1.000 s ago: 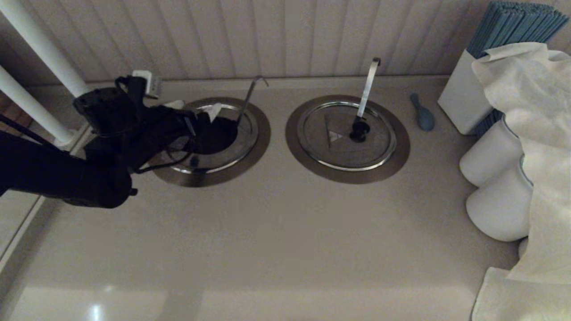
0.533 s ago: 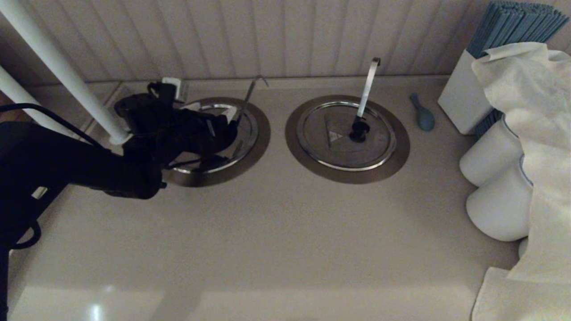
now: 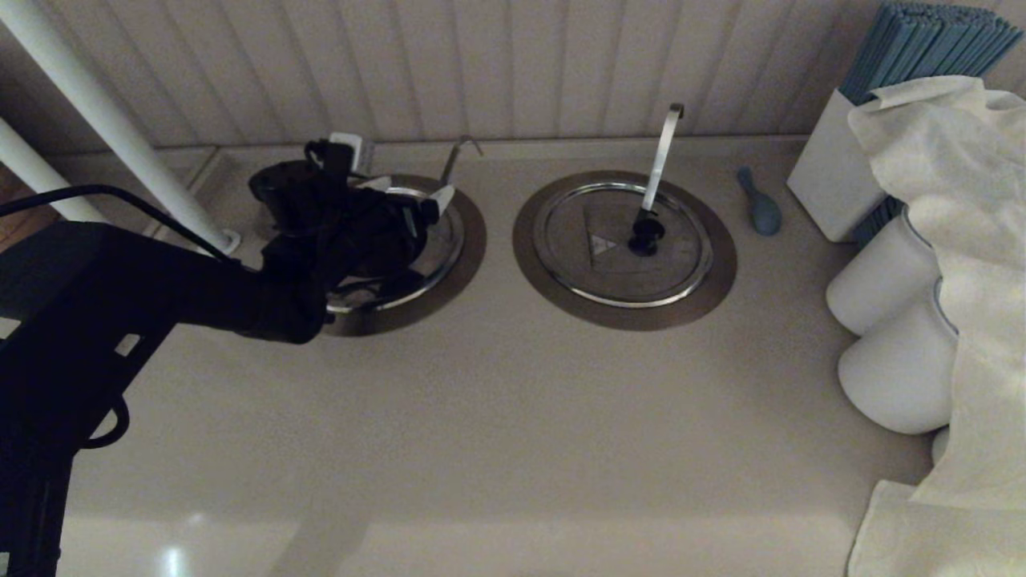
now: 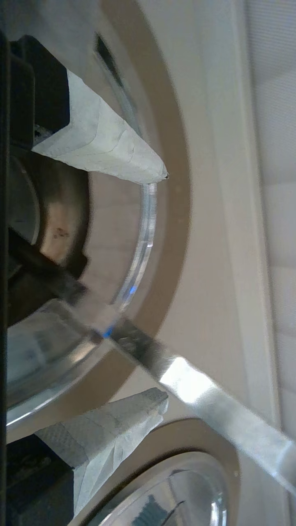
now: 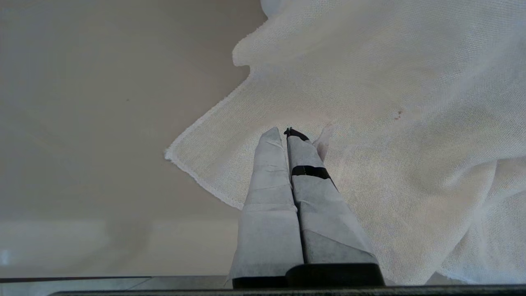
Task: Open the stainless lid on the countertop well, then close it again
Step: Stir with a spoon
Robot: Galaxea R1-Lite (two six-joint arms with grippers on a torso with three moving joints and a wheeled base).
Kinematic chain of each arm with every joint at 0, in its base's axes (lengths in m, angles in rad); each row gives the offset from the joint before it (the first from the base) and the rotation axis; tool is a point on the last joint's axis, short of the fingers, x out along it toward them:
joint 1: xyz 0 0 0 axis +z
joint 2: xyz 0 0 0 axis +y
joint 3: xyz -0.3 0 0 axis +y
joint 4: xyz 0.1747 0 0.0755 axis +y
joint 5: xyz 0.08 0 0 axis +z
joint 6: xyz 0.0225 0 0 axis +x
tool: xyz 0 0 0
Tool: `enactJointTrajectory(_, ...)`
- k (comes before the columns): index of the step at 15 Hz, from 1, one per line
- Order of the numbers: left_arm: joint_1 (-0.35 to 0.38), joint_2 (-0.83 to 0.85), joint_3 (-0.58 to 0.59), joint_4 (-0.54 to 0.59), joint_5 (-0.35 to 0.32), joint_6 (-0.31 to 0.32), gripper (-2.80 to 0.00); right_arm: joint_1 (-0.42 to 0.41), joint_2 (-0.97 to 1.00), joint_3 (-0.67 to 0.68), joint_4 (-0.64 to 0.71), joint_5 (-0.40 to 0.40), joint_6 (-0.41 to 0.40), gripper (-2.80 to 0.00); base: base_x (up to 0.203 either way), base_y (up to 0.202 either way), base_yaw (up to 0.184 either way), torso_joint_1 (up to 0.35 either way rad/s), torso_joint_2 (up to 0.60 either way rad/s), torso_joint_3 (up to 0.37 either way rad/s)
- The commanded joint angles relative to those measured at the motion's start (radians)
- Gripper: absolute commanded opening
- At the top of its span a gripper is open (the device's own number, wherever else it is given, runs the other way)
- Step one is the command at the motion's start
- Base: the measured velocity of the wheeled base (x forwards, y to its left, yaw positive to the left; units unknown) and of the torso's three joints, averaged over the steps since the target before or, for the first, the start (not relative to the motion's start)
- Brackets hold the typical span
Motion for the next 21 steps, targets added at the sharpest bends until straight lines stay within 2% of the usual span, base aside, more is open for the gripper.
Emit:
enactJointTrajectory(1,-0.003,0.030,-0.030,-0.003,0.000,0.002,0.00,0.001,0.000,0.000,0.000,0.000,0.000,-2.80,0.000,0.000,0.000,0.000,0.00,0.000)
enactJointTrajectory(3,-0.003,0.079,-0.103,-0.001,0.009,0.030,0.00,0.000,0.000,0.000,0.000,0.000,0.000,-2.80,0.000,0.000,0.000,0.000,0.00,0.000)
enactJointTrajectory(6,-0.004,0.149,-0.226,0.062,0.062,0.042,0.00,0.000,0.000,0.000,0.000,0.000,0.000,-2.80,0.000,0.000,0.000,0.000,0.00,0.000)
enactJointTrajectory(17,-0.012,0.201,-0.344,0.069,0.109,0.056,0.00,0.000,0.000,0.000,0.000,0.000,0.000,-2.80,0.000,0.000,0.000,0.000,0.00,0.000)
enactJointTrajectory(18,-0.013,0.204,-0.344,0.071,0.109,0.056,-2.80,0.000,0.000,0.000,0.000,0.000,0.000,-2.80,0.000,0.000,0.000,0.000,0.00,0.000)
enactJointTrajectory(21,-0.013,0.212,-0.357,0.069,0.111,0.056,-2.80,0.000,0.000,0.000,0.000,0.000,0.000,-2.80,0.000,0.000,0.000,0.000,0.00,0.000)
